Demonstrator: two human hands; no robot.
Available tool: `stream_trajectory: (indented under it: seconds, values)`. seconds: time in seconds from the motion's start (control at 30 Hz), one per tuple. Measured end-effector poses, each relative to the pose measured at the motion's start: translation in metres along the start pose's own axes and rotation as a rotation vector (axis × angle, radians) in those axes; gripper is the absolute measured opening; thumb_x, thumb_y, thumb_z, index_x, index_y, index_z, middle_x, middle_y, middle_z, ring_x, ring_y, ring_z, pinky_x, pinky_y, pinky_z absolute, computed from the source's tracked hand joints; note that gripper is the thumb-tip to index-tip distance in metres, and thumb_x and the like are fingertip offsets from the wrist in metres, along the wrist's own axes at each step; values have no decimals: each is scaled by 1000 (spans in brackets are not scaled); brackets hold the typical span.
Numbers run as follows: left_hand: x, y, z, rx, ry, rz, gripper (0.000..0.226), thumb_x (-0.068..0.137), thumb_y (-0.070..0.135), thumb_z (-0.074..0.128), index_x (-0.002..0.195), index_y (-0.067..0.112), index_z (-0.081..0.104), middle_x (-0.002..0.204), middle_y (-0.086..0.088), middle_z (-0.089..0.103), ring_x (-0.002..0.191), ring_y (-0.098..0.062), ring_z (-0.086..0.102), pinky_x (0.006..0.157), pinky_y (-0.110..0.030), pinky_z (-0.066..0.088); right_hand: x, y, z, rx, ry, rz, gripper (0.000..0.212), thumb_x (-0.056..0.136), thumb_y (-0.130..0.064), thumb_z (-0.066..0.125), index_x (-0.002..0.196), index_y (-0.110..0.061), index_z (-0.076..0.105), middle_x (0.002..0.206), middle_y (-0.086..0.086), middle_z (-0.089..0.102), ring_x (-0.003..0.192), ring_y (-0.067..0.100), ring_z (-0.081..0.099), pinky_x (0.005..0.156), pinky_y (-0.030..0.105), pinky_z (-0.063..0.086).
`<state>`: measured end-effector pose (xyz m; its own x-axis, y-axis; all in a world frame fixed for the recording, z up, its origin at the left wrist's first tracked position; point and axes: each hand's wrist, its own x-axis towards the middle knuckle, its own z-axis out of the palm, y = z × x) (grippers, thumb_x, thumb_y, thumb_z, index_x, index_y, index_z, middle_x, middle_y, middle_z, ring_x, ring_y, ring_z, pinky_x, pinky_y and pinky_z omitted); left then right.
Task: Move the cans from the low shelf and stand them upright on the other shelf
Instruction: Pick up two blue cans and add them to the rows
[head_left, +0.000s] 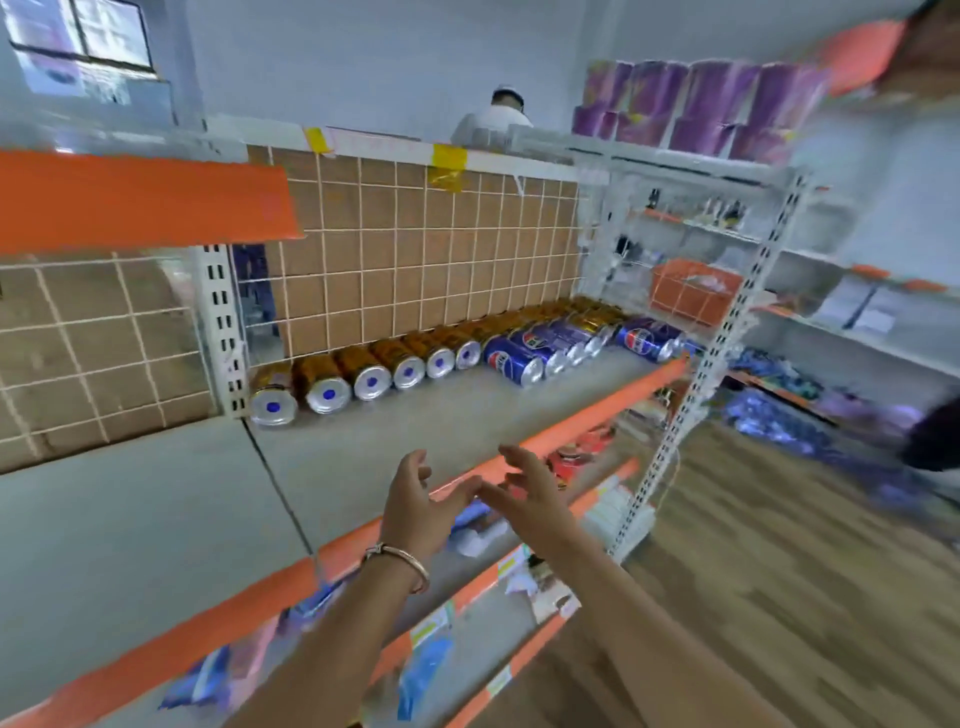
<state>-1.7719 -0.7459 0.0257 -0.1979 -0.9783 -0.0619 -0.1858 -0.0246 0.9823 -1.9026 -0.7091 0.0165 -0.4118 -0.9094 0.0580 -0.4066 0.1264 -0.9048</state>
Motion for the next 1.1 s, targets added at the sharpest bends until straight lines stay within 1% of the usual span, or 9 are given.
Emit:
stream_trajectory:
  seconds: [0.2, 0.37, 0.53, 0.63, 0.77, 0.8, 0.9, 1.0, 1.1]
  values:
    - [19, 17, 73, -83, -34, -58, 66, 78, 17, 73, 133, 1, 39, 107, -7, 49, 93, -18, 49, 74, -16, 38, 28, 23, -46, -25, 69, 44, 47, 87, -10, 64, 131, -7, 49, 126, 17, 52, 105, 27, 54, 98, 39, 45]
    - [55, 23, 103, -135, -69, -109, 67, 76, 21, 76, 132, 12, 40, 118, -10, 53, 96, -20, 52, 69, -20, 45, 65, 39, -66, -4, 77, 85, 44, 90, -9, 60, 132, -10, 47, 126, 13, 49, 91, 13, 49, 73, 8, 43]
    - [110, 32, 130, -106, -84, -127, 70, 75, 21, 77, 132, 8, 40, 110, -6, 51, 97, -20, 52, 83, -26, 38, 115, 46, -72, -49, 69, 61, 31, 80, -29, 64, 107, -37, 51, 127, 10, 47, 96, 30, 60, 92, 45, 51]
    - [135, 51, 149, -100, -112, -53, 48, 79, 12, 70, 122, 12, 50, 112, -4, 57, 95, -17, 54, 76, -20, 42, 152, 48, -83, -15, 60, 94, 30, 84, -23, 64, 110, -29, 52, 120, 7, 51, 94, 25, 61, 89, 37, 51]
    - [145, 85, 175, 34, -307, 245, 26, 81, 13, 64, 95, 34, 58, 103, 10, 62, 92, 4, 56, 67, 1, 40, 197, 49, -104, -27, 67, 47, 7, 76, -14, 58, 70, -16, 59, 66, 1, 61, 61, 8, 59, 59, 22, 49]
    - [150, 91, 180, 67, -334, 299, 27, 81, 13, 63, 91, 38, 57, 102, 12, 61, 94, 5, 54, 70, 2, 38, 207, 50, -107, -22, 61, 65, 19, 84, -4, 55, 66, -12, 56, 61, 1, 55, 60, 9, 56, 55, 19, 46]
    - [178, 96, 184, 91, -351, 284, 29, 81, 12, 62, 97, 35, 56, 103, 17, 58, 94, 11, 52, 70, 3, 37, 237, 58, -112, 18, 78, 87, 6, 90, -4, 54, 85, -7, 57, 78, 7, 58, 72, 14, 54, 57, 17, 44]
    - [212, 83, 182, 51, -313, 124, 26, 83, 13, 62, 102, 29, 57, 108, 11, 59, 99, 1, 54, 70, -3, 40, 272, 69, -105, -40, 39, 156, 32, 92, -8, 58, 123, -8, 51, 122, 14, 54, 98, 15, 52, 70, 13, 42]
    - [235, 73, 185, -8, -260, 36, 22, 82, 12, 63, 98, 26, 59, 107, 4, 62, 101, -8, 57, 74, -10, 43, 300, 72, -103, -95, 79, 161, 42, 87, -16, 64, 126, -10, 51, 124, 11, 48, 101, 18, 50, 81, 25, 39]
